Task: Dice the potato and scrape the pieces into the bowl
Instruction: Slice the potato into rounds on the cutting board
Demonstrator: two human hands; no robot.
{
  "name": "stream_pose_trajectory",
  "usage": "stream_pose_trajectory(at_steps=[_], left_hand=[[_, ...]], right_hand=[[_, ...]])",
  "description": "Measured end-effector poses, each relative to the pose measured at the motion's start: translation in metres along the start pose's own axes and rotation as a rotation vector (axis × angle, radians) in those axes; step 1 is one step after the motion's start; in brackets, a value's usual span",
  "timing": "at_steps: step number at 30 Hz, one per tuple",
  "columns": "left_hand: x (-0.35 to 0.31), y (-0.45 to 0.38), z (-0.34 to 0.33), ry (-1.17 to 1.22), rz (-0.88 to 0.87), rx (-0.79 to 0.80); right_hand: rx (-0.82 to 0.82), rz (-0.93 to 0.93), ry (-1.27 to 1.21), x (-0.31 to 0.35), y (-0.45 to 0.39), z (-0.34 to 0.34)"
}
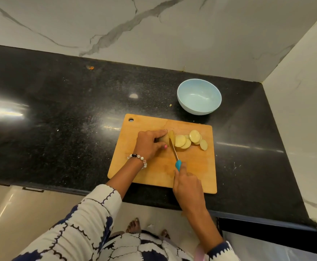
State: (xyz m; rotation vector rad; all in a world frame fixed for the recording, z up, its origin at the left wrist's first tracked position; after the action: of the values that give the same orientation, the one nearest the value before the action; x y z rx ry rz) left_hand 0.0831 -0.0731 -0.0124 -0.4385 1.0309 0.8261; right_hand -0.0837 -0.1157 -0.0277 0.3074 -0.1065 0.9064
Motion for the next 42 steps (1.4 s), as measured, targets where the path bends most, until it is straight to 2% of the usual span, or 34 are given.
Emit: stream_pose_trajectory(at_steps=[5,11,27,32,36,42], left_hand=[[0.004,0.0,0.004,0.047,0.035,-0.043],[0.005,-0.001,0.005,0.04,0.052,-0.043],[0.006,-0.006,0.0,0.003,0.022,0.006],[0.007,-0.004,0.002,0.001,0.008,-0.022],[0.008,-0.003,0.001,0.003,0.003,-0.02],[0.009,-0.004,0.004,0.014,0.018,-0.037]], right_hand=[[-0.114,-0.026,-0.098,0.001,-0.01,0.032],[-0.098,0.012,-0.166,0.021,-0.01,0.042],[-0.051,-0.008,0.071,0.039,-0.028,0.039],[-0.017,0.064,0.073,0.055,-0.046,0.043],[-0.016,0.029,0.065,0.049,-0.038,0.034],[0.039,-0.027,0.021,0.019,0.017,-0.011]])
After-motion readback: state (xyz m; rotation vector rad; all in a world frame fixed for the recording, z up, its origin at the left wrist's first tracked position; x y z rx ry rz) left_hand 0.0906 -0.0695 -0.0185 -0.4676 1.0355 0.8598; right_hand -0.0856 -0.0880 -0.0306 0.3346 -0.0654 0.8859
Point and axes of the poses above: each hand's wrist, its own y-axis away from the middle knuckle, its own z-axis out of the back of the hand, x = y × z, the point moved 10 cm from there along -y, towards the middle knuckle, and after that the axes turned 8 degrees about y, right-handed, at the moved point
